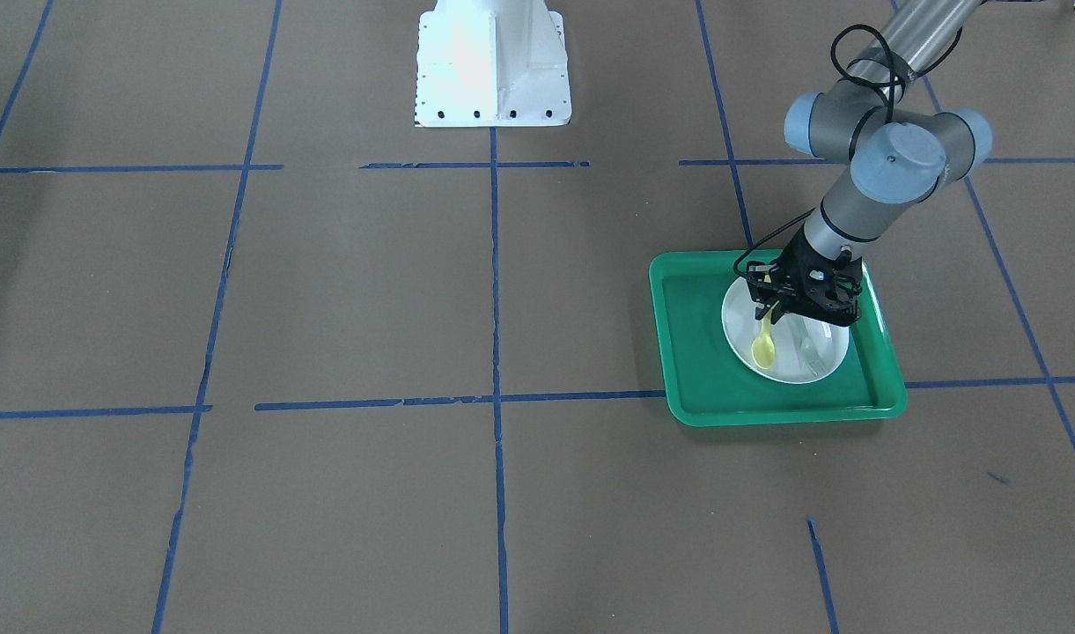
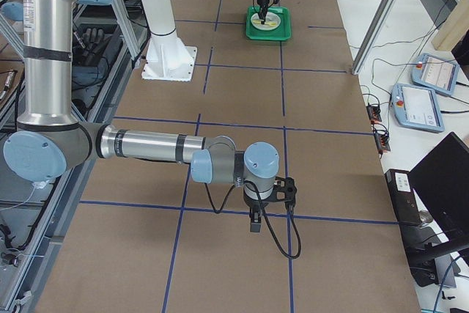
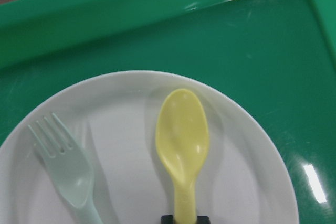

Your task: Place spoon

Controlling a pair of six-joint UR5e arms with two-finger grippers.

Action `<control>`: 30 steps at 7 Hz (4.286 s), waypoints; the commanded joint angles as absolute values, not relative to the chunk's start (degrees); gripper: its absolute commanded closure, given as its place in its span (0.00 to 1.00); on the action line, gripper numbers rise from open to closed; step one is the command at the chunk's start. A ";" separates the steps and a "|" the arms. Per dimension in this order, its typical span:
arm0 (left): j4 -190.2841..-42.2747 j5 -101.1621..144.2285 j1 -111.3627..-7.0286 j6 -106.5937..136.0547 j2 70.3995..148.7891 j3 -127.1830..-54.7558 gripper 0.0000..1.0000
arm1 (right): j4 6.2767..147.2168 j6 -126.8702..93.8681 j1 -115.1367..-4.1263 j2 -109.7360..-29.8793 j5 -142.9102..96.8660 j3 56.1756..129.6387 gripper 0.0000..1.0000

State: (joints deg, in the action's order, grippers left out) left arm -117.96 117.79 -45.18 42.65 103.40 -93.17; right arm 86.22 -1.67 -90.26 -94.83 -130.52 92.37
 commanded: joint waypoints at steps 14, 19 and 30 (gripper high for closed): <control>-110.65 117.25 -41.04 62.75 115.58 -87.80 0.56 | 86.22 -1.67 -90.26 -94.83 -130.52 92.37 0.00; -109.95 116.98 -44.63 62.84 114.96 -94.20 0.02 | 86.22 -1.67 -90.26 -94.83 -130.52 92.37 0.00; -94.34 124.10 -88.27 -4.17 85.35 -100.29 0.00 | 86.22 -1.67 -90.26 -94.75 -130.52 92.37 0.00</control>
